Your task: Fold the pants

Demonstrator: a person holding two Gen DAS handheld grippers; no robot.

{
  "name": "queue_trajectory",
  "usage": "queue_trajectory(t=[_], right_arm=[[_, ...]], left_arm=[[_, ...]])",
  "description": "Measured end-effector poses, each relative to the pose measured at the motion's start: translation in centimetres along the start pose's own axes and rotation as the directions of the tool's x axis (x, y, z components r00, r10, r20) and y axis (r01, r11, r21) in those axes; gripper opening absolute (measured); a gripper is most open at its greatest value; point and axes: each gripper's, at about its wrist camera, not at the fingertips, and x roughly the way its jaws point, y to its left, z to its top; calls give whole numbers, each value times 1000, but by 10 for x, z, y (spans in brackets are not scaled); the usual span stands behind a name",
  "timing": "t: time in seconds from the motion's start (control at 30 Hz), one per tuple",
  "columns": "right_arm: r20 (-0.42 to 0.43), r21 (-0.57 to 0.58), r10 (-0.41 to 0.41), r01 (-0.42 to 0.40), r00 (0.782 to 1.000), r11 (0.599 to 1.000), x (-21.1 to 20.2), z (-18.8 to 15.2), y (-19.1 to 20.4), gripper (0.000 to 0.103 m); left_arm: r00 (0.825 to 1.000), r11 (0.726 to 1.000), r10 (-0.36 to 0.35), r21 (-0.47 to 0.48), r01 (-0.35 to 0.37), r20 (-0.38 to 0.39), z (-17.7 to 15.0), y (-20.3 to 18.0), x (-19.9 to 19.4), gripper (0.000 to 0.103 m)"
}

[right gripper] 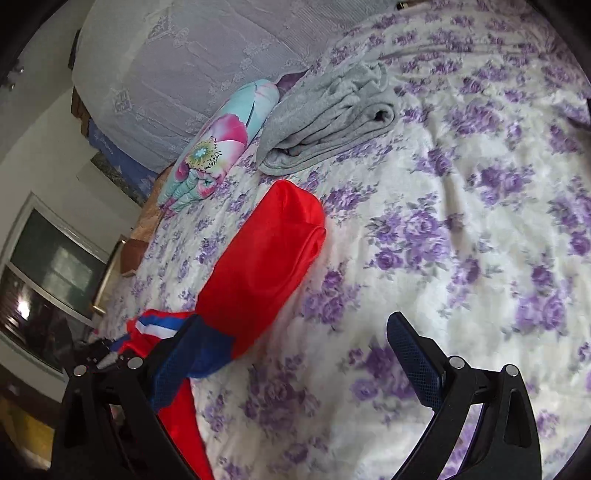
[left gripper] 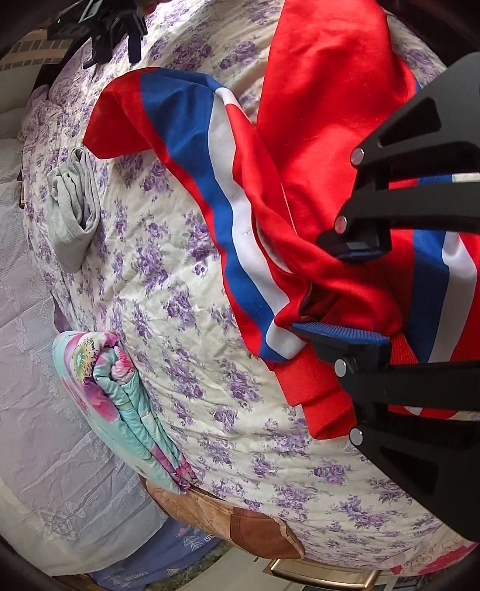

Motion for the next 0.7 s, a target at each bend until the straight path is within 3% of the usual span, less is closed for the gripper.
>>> queue_trajectory(t=[0.03, 0.07, 0.1, 0.2, 0.27, 0.3, 0.4, 0.53, 0.57, 0.67, 0.7], right_arm=[[-16, 34, 45, -45, 999, 998, 14, 6, -1, 88], [-37, 59, 76, -74, 996, 996, 29, 12, -2, 58], [-44, 82, 90, -86, 995, 993, 38, 16, -1, 19], [95, 64, 45, -51, 994, 997, 19, 12, 16, 16], [230, -38, -1, 10, 973, 999, -21, -3, 46, 11], [304, -82, -31, 59, 952, 995, -46, -14, 63, 11], [499, -166, -103, 211, 861, 963, -129, -51, 111, 11], [630, -222, -171, 388, 757, 895, -184, -65, 164, 11], [629, -229, -209, 435, 749, 871, -180, -53, 174, 11], [496, -244, -333, 497, 802, 833, -138, 17, 178, 14], [420, -245, -408, 534, 811, 809, -112, 46, 170, 35]], left_arm=[[1000, 1000, 4, -11, -4, 3, -1, 0, 0, 26], [1000, 1000, 7, -29, -7, 7, -1, 2, -1, 24], [1000, 999, 6, -54, -5, 12, 0, 5, -2, 23], [999, 987, 5, -162, 3, 45, 1, 18, -10, 21], [995, 971, 5, -238, 20, 104, -1, 25, -24, 20], [990, 963, 14, -267, 24, 140, -1, 26, -34, 20], [968, 948, 55, -318, 27, 246, -1, 19, -66, 20], [934, 943, 66, -327, 56, 351, 10, 2, -97, 20], [933, 943, 69, -327, 55, 354, 17, 2, -98, 21], [953, 935, 64, -353, 46, 296, 52, 19, -75, 22], [964, 931, 73, -364, 27, 258, 65, 27, -59, 22]])
